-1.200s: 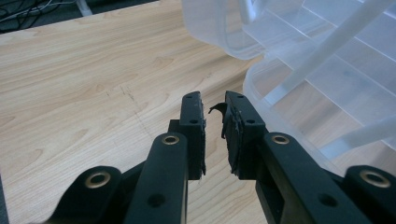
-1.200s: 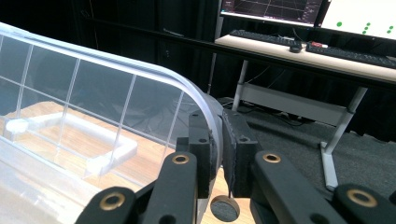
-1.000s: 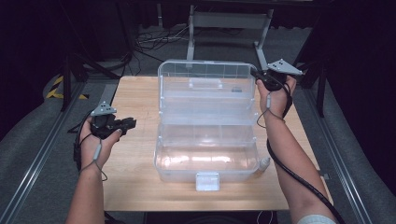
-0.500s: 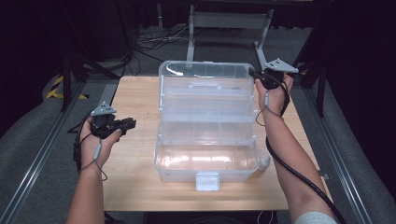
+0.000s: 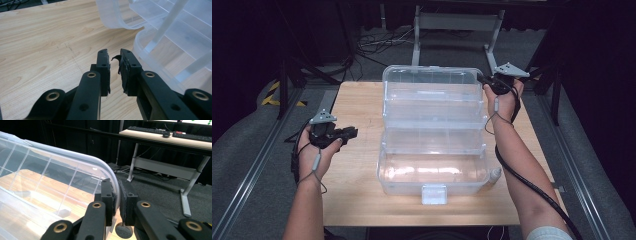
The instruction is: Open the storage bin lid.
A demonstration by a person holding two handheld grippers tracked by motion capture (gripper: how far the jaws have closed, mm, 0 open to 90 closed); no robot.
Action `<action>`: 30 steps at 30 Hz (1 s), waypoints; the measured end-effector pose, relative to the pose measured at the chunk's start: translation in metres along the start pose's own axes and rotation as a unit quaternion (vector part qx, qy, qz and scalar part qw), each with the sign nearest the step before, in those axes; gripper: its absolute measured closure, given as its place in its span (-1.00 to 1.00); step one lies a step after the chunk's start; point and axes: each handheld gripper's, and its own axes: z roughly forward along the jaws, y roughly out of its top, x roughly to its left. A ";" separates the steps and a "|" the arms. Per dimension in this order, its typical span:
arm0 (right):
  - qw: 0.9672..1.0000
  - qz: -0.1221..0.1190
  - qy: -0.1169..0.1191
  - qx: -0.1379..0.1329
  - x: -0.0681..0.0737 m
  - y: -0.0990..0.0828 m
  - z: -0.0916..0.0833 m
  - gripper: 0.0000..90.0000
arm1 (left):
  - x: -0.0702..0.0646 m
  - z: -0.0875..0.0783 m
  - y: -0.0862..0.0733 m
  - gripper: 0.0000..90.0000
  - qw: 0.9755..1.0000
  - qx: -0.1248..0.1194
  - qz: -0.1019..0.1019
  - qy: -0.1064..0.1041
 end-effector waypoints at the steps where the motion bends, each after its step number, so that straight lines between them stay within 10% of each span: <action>1: 1.000 0.000 0.000 -0.002 0.000 -0.001 0.001 0.86 | 0.000 0.000 0.000 0.74 1.000 0.001 0.001 0.000; 30: 0.999 0.031 0.039 -0.017 -0.016 -0.021 0.021 0.84 | 0.004 0.004 -0.002 0.73 1.000 0.005 -0.007 -0.003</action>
